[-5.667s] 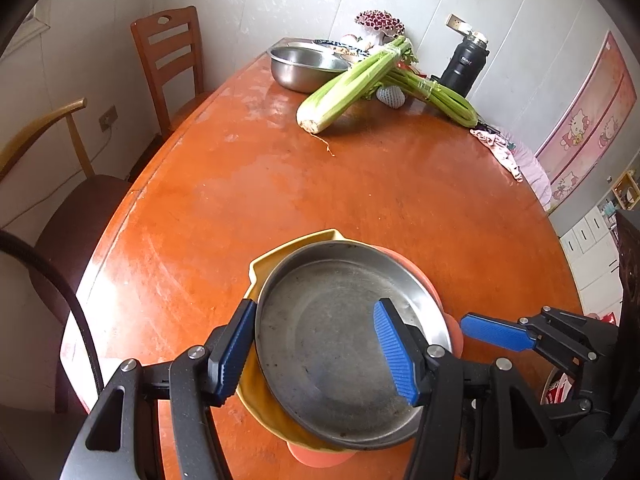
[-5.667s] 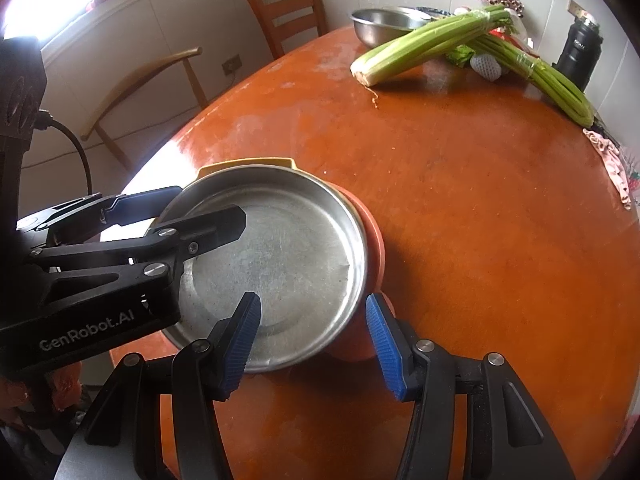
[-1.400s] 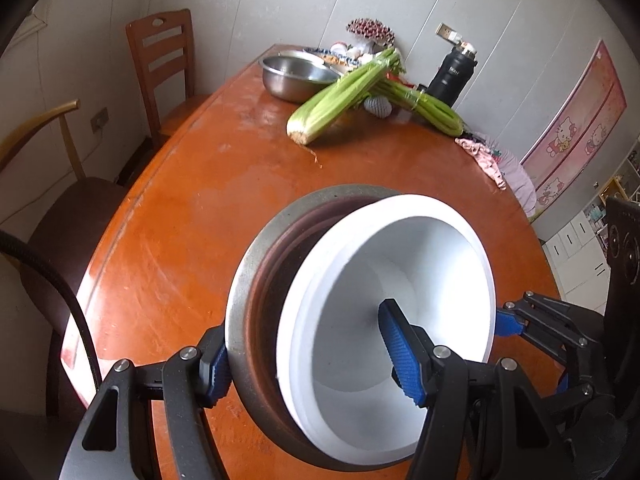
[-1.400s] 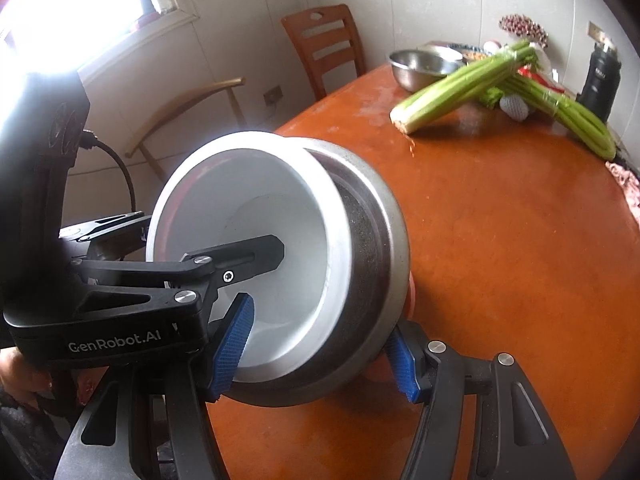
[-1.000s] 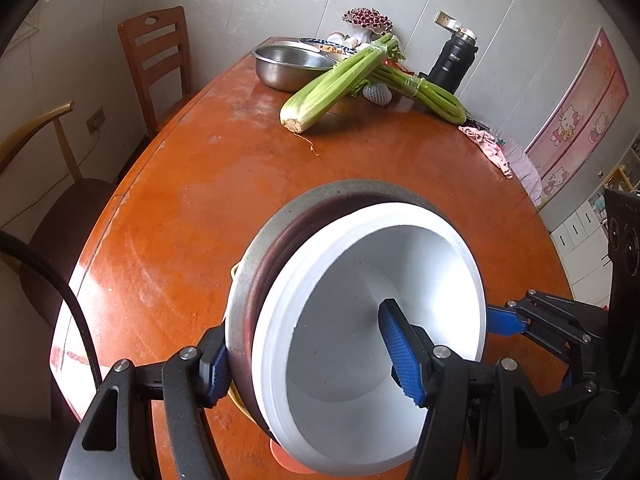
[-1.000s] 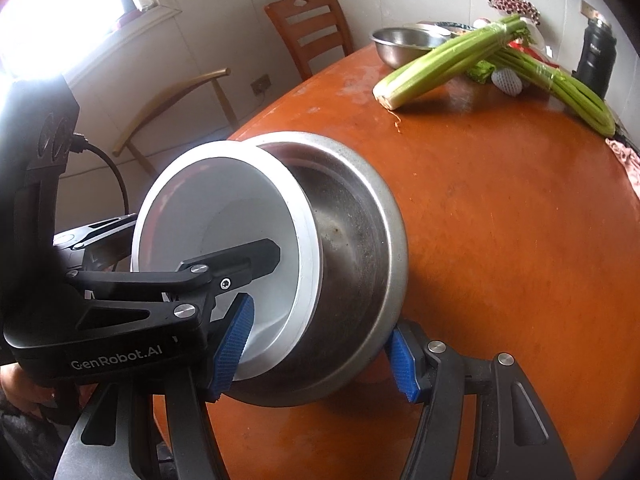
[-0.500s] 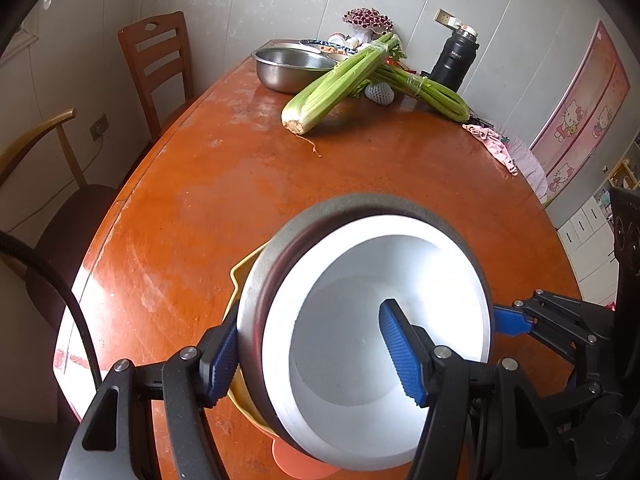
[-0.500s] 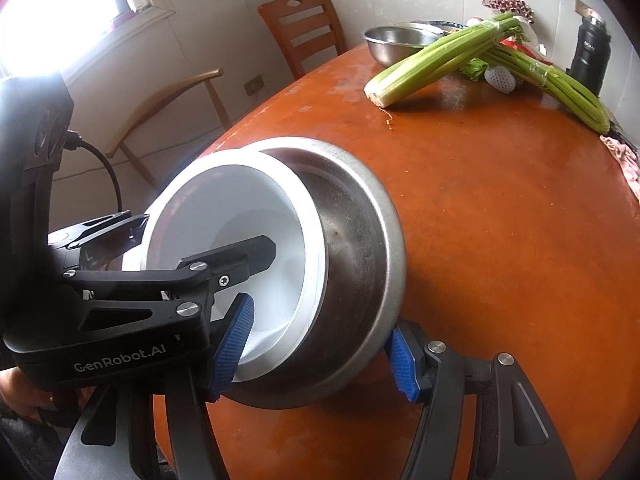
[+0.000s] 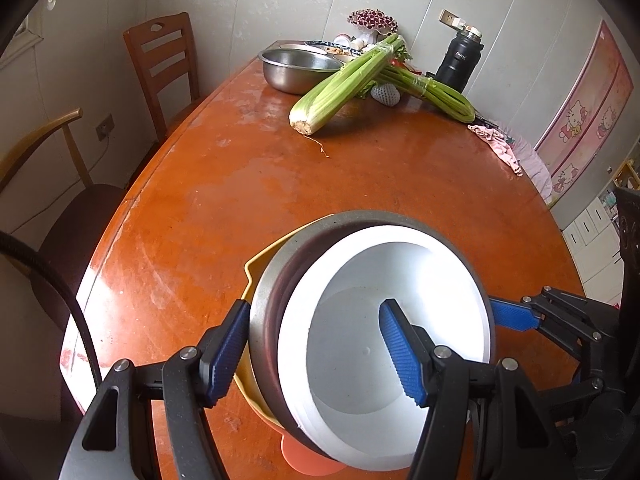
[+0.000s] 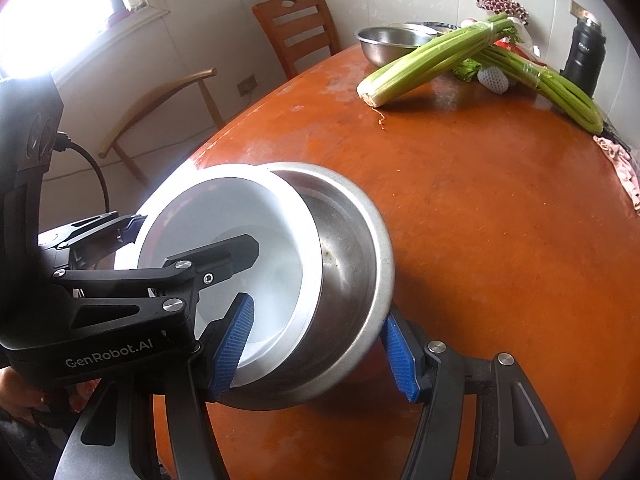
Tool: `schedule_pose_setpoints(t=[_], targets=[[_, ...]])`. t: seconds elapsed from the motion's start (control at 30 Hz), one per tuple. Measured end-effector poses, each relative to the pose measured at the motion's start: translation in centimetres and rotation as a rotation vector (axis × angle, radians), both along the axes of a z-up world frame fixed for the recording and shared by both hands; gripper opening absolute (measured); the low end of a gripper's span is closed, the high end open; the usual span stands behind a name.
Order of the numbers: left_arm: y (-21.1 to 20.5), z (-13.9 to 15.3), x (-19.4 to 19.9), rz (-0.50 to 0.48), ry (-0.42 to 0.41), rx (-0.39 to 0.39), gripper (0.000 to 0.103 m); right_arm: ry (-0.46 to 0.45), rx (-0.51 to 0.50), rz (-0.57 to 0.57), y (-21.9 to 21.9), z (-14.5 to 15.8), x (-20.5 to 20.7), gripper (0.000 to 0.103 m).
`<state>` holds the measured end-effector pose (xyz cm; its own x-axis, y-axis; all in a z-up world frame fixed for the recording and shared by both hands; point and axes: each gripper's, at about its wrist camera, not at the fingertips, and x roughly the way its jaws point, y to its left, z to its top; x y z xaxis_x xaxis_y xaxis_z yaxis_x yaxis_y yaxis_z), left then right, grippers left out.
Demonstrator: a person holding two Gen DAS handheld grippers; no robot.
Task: Organize plates and bowls
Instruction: 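Lower the bowl stack onto the steel plate and open the right gripper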
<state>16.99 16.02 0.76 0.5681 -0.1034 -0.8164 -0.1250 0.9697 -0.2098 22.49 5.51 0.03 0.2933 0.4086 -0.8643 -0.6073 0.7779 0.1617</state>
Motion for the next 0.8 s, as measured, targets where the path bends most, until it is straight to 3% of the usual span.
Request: schedule_pose_setpoints(t=[0.8], targets=[[0.1, 1.7, -1.1, 0.028, -0.032, 0.027, 0.068, -0.086, -0.018, -0.013, -0.5, 1.5, -0.8, 0.065]])
